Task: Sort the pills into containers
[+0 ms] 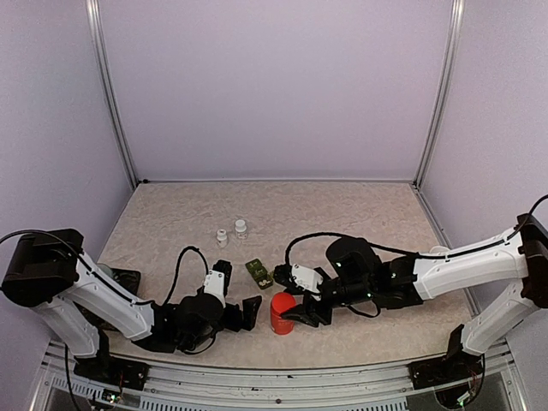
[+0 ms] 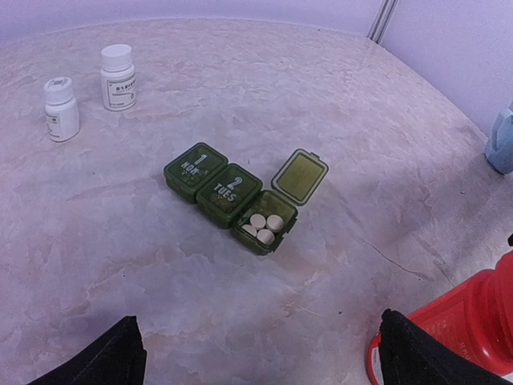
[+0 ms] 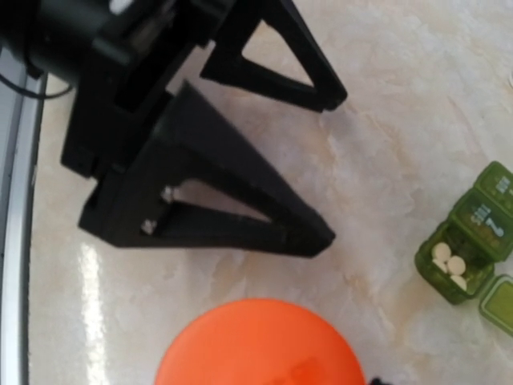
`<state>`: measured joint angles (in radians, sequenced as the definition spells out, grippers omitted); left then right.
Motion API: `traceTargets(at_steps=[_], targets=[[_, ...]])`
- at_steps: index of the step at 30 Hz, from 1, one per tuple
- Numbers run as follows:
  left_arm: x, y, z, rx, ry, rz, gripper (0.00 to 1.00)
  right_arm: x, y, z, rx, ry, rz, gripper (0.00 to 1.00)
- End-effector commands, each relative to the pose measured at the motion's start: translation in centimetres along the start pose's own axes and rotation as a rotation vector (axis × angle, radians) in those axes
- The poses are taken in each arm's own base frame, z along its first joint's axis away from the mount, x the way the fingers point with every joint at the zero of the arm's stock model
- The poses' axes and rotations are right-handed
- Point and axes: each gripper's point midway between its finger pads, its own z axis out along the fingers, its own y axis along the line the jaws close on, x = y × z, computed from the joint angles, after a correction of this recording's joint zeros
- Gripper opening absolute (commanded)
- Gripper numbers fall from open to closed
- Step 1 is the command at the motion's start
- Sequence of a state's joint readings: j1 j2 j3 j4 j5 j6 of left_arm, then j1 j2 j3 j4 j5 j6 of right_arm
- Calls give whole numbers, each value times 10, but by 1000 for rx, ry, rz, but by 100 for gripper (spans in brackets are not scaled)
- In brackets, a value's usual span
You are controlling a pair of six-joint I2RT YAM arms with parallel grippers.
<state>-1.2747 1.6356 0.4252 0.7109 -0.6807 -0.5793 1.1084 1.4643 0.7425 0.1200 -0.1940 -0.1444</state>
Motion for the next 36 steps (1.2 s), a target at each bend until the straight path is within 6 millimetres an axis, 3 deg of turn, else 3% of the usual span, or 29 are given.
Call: traceTargets(at_steps=[1,6,24,36], targets=[[4,4,2,-3,4,-7,99,-15,-3,-3,-15,-12,4,56],[4,4,2,-3,4,-8,99,-17,-6,-3,-4,11,9,49],[3,4,1,-1,2,-7,99,1,-6,4,-11,65,56,48],[3,4,1,-2,2,-8,99,-2,-10,0,6,-53,173,46]])
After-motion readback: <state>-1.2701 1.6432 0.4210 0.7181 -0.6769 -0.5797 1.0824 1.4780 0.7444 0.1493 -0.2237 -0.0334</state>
